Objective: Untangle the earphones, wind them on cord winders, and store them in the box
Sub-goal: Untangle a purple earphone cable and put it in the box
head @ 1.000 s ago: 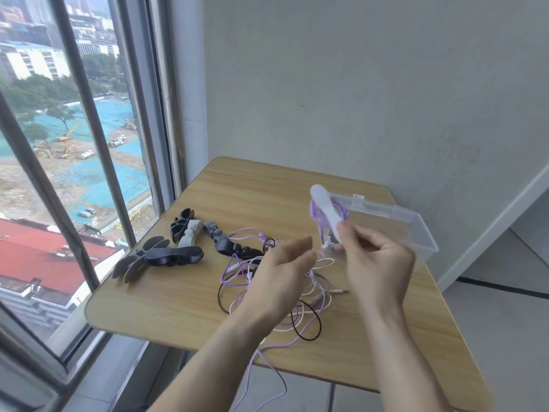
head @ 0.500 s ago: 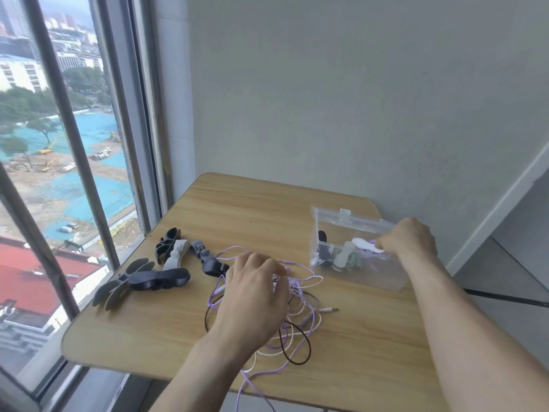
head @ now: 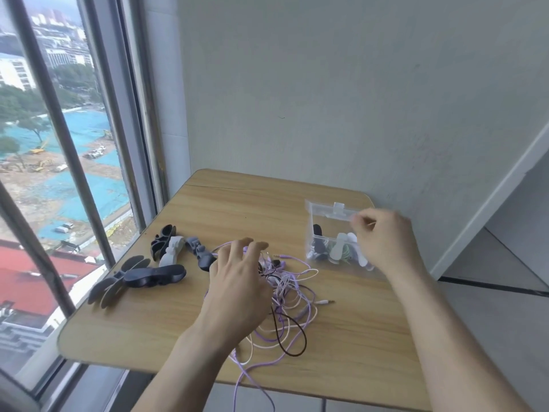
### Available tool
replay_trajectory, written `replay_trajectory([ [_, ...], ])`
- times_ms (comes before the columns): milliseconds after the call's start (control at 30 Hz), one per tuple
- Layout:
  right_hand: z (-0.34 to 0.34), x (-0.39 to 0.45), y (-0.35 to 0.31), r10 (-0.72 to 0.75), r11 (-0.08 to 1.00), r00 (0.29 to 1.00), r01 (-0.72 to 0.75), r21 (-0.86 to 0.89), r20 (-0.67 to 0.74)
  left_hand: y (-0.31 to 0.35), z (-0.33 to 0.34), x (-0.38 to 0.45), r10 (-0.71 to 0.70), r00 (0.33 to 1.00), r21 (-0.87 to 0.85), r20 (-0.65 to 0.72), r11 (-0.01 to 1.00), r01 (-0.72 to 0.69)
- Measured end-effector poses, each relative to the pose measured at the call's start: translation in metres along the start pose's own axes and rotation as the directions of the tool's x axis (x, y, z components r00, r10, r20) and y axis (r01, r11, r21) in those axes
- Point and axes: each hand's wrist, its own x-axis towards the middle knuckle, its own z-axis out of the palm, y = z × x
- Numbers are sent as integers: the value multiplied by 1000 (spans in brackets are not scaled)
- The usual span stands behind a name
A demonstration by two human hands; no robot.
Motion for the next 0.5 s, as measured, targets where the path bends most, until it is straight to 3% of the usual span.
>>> replay_trajectory([
  [100,11,-43,-21,-28,978,953,-36,207,300,-10,-1,-3,55,986,56,155,996,-65],
  [167,25,-62,-22,-56,984,863,-39,176,502,-13,1,-6,47,974,104,220,992,-72],
  [233,44,-73,-18,-66,996,798,18,86,600,-15,3,-7,54,972,126,231,988,-84],
  [300,57,-80,-15,-65,998,796,52,39,602,-18,4,-5,66,972,152,227,983,-102],
  [433,62,-78,-9,-60,989,888,-10,149,456,-26,1,2,-6,974,205,229,978,-42],
  [500,58,-75,-6,-88,988,862,14,151,499,-27,0,6,-37,971,179,237,984,-6],
])
